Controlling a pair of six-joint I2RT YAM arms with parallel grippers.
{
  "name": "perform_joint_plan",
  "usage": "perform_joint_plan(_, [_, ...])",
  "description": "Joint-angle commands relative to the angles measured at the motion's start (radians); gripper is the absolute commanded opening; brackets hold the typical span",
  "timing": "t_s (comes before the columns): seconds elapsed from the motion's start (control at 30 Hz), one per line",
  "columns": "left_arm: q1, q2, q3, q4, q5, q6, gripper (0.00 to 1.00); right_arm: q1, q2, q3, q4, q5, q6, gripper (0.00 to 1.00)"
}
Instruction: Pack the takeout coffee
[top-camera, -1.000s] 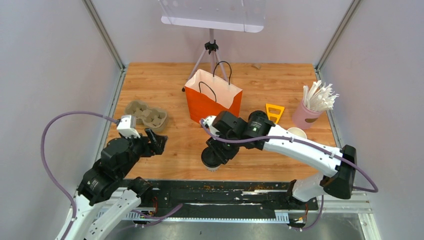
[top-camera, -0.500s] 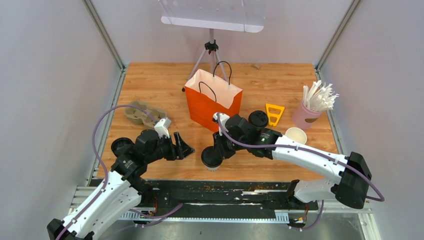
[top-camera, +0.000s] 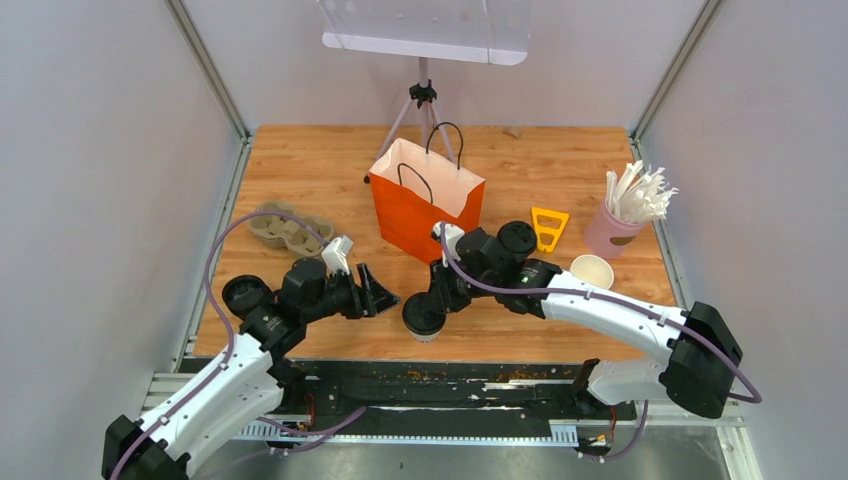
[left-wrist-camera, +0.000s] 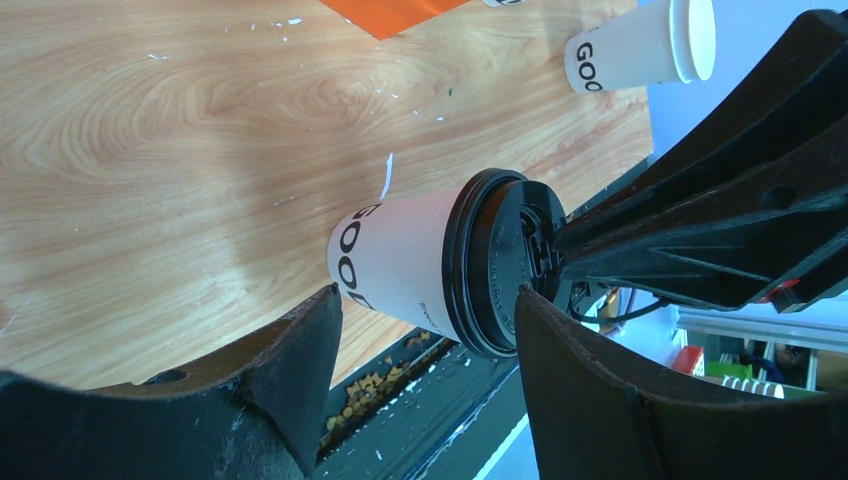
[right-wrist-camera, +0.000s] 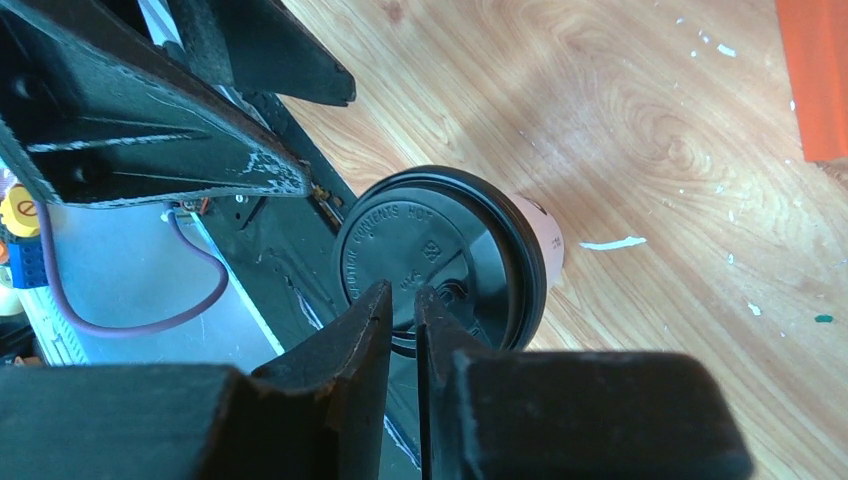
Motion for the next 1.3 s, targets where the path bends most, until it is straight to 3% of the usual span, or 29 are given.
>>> perform_joint_plan(0.0, [0.003, 0.011, -0.014, 0.098, 0.032, -0.010, 0.70, -0.007, 0.014, -0.022, 0.062, -0.031, 0.006, 0.16])
perform_joint_plan(0.3, [0.001, 0.051, -0.109, 0.277, 0.116, -0.062, 0.61, -0.010, 0.014, -0.066, 0.069, -0.028, 0.000, 0.15])
perform_joint_plan(0.7, [-0.002, 0.093, -0.124, 0.336, 0.161, -0.068, 0.61, -0.010, 0.018, -0.082, 0.075, -0.028, 0.005, 0.15])
perform_joint_plan(0.9, [-0.008, 0.086, -0.132, 0.343, 0.165, -0.075, 0.66, -0.010, 0.011, -0.086, 0.077, -0.028, 0.011, 0.15])
perform_joint_plan(1.27, [-0.014, 0.082, -0.133, 0.263, 0.128, -0.048, 0.57, -0.010, 0.001, -0.104, 0.082, -0.023, 0.016, 0.15])
